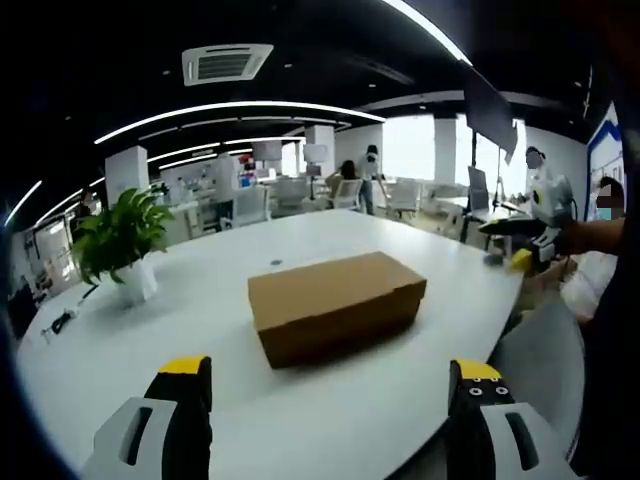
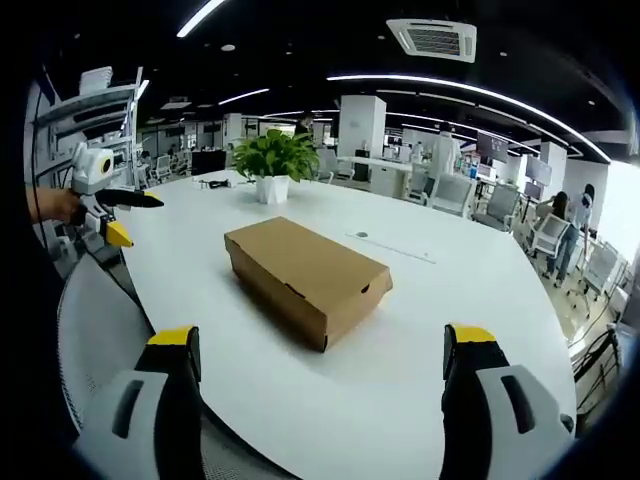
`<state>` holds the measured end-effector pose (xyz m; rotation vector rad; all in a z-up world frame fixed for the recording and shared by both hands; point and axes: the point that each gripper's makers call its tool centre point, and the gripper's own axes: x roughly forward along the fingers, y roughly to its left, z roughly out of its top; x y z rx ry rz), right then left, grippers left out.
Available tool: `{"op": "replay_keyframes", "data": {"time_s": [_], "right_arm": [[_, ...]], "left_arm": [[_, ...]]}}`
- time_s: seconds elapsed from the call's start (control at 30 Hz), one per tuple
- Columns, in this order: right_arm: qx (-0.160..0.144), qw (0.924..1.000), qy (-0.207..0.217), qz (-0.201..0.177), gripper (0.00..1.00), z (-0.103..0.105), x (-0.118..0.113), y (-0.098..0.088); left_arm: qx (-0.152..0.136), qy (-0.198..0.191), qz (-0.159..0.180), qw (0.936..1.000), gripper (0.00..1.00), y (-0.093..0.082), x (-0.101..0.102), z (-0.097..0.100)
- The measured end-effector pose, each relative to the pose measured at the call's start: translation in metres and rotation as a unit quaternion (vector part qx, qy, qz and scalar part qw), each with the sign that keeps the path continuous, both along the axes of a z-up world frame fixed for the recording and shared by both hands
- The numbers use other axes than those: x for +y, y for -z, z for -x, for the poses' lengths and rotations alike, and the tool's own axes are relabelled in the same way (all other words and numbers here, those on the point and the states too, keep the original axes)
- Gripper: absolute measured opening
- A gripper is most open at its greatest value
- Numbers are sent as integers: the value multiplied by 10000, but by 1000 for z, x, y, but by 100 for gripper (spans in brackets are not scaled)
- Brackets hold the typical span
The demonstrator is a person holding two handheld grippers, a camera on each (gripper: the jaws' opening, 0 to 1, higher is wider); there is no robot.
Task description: Operate the shoe box by opening the lid, removing the specified soft item, and placing it in the target area until the item is outside and the box remains undamaged.
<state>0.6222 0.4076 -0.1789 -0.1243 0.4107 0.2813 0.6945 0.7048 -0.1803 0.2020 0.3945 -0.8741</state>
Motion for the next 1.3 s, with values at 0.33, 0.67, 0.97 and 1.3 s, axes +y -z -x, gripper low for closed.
{"op": "replay_keyframes", "data": {"time_s": [0.33, 0.67, 0.97, 1.3], "right_arm": [[9, 10000, -10, 2, 96, -1, 0, 0], [7, 10000, -43, 18, 96, -2, 0, -1], [27, 10000, -81, 26, 96, -3, 1, -2], [32, 9999, -111, 29, 96, -4, 1, -1]], "left_arm": [[16, 7, -5, 10000, 100, 1, -1, 1], [2, 17, -16, 10000, 100, 0, 0, -2], [20, 17, -46, 10000, 100, -3, -1, 0], [28, 27, -60, 10000, 100, -1, 1, -4]]}}
